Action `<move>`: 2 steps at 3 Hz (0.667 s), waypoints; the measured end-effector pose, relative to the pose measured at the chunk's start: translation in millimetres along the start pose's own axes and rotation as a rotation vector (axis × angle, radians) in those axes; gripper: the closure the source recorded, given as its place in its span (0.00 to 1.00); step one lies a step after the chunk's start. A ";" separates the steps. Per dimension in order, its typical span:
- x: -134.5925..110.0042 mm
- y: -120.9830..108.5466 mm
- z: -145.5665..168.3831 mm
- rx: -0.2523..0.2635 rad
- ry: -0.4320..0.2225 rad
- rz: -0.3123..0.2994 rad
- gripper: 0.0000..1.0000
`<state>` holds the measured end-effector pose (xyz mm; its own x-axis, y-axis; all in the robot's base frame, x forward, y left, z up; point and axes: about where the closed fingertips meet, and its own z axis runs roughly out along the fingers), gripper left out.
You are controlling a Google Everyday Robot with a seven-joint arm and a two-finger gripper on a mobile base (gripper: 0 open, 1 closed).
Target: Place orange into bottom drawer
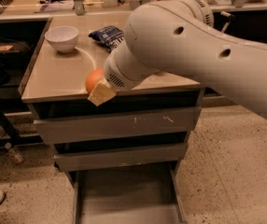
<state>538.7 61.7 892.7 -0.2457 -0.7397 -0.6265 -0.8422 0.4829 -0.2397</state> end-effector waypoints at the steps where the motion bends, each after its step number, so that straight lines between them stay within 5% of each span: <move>1: -0.4 0.7 1.1 -0.002 0.000 -0.001 1.00; 2: 29.0 17.7 22.3 -0.039 0.008 0.076 1.00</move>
Offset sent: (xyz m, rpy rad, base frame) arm -0.0323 -0.0119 -0.1167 0.1196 0.2070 -0.1101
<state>527.3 59.2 853.8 -0.3131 -0.7052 -0.6361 -0.8391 0.5191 -0.1624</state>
